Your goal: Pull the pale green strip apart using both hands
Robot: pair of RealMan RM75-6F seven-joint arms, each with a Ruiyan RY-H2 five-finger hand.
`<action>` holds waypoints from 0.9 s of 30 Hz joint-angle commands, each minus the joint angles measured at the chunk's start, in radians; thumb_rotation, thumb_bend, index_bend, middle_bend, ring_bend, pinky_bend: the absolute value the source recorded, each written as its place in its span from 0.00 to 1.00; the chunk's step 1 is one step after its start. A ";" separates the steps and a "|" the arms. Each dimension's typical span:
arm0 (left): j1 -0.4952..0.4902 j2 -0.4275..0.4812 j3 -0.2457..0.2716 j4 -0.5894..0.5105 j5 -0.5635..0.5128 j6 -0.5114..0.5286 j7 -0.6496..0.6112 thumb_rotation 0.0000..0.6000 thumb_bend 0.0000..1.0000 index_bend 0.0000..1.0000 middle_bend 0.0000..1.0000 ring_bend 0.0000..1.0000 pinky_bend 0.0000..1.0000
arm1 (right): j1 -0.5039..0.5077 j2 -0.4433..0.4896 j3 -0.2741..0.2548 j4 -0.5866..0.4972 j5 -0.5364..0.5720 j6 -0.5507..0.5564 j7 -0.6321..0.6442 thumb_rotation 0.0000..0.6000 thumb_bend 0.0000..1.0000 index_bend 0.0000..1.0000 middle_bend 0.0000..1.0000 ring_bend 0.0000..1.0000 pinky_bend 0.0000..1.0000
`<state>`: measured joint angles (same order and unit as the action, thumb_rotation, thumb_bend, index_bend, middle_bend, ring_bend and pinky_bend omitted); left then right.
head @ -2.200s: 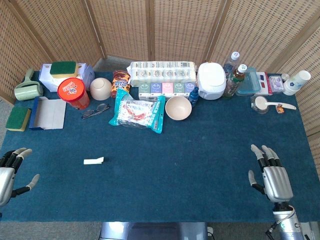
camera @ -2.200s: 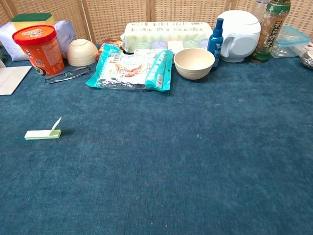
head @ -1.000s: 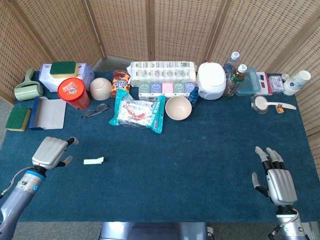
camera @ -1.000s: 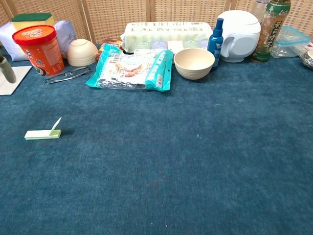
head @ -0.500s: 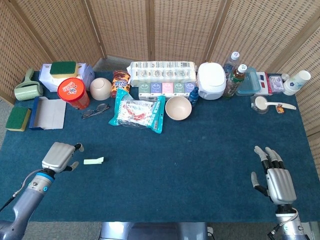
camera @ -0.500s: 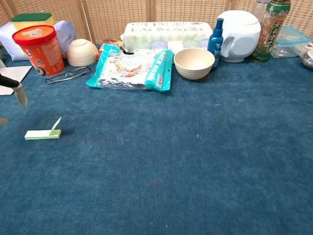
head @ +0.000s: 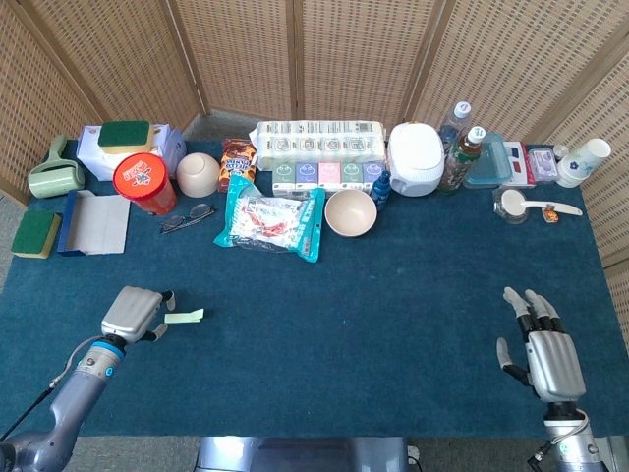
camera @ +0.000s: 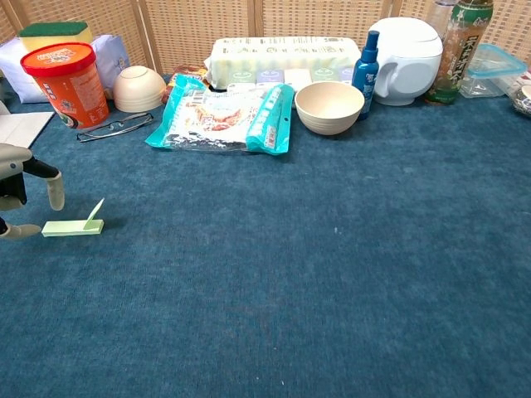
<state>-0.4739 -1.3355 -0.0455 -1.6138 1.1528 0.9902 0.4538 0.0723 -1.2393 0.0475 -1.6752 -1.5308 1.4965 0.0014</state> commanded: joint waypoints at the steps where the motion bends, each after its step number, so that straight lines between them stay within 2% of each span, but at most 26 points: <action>1: -0.008 -0.016 0.002 0.015 -0.009 -0.002 0.008 1.00 0.28 0.42 0.98 1.00 0.98 | -0.001 0.000 0.000 0.001 0.002 0.000 0.000 1.00 0.53 0.03 0.21 0.05 0.09; 13: -0.030 -0.060 0.003 0.061 -0.046 -0.013 0.020 1.00 0.28 0.42 0.98 1.00 0.98 | -0.003 -0.002 0.003 0.009 0.013 -0.005 0.003 1.00 0.53 0.03 0.21 0.05 0.09; 27: -0.040 -0.067 0.014 0.056 -0.056 -0.006 0.024 1.00 0.28 0.43 0.98 1.00 0.98 | -0.006 -0.004 0.005 0.018 0.019 -0.004 0.008 1.00 0.53 0.02 0.21 0.05 0.09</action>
<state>-0.5144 -1.4022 -0.0311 -1.5575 1.0971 0.9841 0.4783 0.0663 -1.2437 0.0522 -1.6568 -1.5117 1.4919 0.0097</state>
